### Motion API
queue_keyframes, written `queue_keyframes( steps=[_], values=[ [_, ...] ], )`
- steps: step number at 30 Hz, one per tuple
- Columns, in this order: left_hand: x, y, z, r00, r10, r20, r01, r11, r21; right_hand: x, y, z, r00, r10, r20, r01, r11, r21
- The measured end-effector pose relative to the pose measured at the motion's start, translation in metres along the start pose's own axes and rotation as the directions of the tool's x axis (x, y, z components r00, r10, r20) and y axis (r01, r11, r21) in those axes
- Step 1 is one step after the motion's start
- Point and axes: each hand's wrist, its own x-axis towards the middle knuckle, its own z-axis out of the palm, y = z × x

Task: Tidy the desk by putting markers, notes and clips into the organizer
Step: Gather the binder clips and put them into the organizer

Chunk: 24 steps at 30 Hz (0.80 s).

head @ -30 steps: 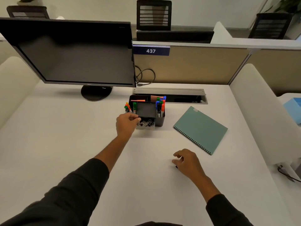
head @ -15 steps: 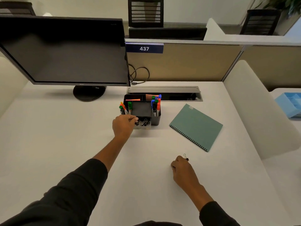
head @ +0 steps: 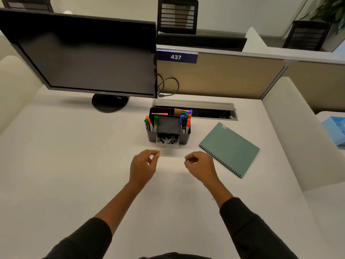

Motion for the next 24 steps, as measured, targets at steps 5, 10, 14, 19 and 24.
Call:
queue_keyframes(
  steps=[5,10,14,19,24],
  values=[
    [-0.049,-0.009,-0.014,0.998,-0.053,0.045,0.053,0.999,-0.004,0.036,-0.048,0.008,0.999,-0.014,-0.031,0.019,0.985,0.17],
    [-0.087,-0.014,-0.025,0.992,-0.106,0.066,0.106,0.994,0.008,0.063,-0.063,0.029,0.998,-0.02,-0.063,0.031,0.983,0.181],
    [-0.113,-0.016,-0.028,0.99,-0.087,0.114,0.084,0.996,0.033,0.075,-0.063,0.044,0.997,-0.001,-0.081,0.012,0.99,0.14],
    [-0.136,-0.021,-0.028,0.98,-0.102,0.169,0.092,0.994,0.067,0.08,-0.062,0.054,0.997,-0.042,-0.06,0.042,0.999,-0.001],
    [-0.143,-0.018,-0.021,0.97,-0.089,0.228,0.076,0.995,0.068,0.085,-0.058,0.055,0.998,-0.061,-0.033,0.058,0.995,-0.078]
  ],
)
